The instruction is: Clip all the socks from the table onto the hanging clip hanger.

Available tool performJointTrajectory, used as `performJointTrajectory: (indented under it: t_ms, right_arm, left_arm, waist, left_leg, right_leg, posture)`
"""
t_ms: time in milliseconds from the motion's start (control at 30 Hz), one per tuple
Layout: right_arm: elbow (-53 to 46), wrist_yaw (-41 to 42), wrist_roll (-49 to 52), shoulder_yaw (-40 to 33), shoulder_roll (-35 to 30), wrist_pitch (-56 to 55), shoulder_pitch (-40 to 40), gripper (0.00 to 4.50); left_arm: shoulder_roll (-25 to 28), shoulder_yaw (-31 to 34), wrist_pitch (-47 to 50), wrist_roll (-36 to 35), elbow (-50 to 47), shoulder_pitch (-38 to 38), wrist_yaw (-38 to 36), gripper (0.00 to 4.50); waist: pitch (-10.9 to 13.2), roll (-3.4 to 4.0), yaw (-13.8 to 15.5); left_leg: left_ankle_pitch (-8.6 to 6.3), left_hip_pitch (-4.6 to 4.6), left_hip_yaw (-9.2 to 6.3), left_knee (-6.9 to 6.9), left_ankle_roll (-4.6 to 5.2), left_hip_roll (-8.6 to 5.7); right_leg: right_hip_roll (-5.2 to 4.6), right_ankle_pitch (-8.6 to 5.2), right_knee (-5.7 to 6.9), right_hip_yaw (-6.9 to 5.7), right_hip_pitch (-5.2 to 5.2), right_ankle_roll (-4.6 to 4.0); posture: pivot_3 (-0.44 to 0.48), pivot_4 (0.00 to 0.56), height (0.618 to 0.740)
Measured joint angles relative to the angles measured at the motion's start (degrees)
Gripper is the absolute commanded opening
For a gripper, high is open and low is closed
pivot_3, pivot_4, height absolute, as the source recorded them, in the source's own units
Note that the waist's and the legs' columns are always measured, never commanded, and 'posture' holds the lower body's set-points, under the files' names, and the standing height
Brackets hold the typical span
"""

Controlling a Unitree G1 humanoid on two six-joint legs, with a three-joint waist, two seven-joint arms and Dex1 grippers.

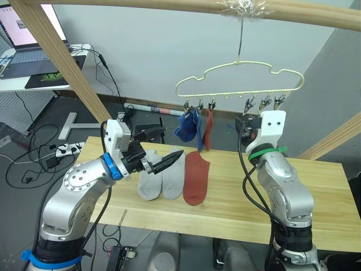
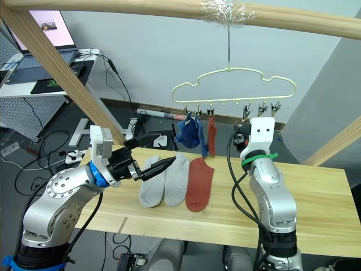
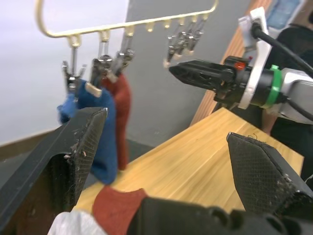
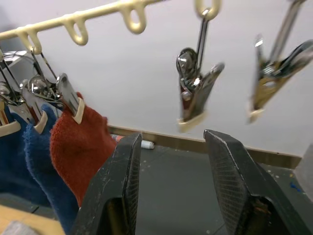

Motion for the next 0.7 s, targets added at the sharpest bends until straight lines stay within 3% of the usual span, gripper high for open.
performJointTrajectory:
  t_ms: [700]
  right_arm:
    - [7.3,0.8,-1.5,-0.2,-0.6,-4.6,-6.9,2.10]
  left_arm:
    - [-1.1,-0.7,-1.3,0.7,-0.5,0.2,-0.2,4.50]
  waist:
    - [0.3,0.06,-0.9]
  left_leg:
    - [0.00,0.00,-0.03,0.01,0.00,0.00]
  right_leg:
    - [0.00,0.03,0.09,-0.03,0.00,-0.05]
  posture:
    - [0.434,0.261,0.740]
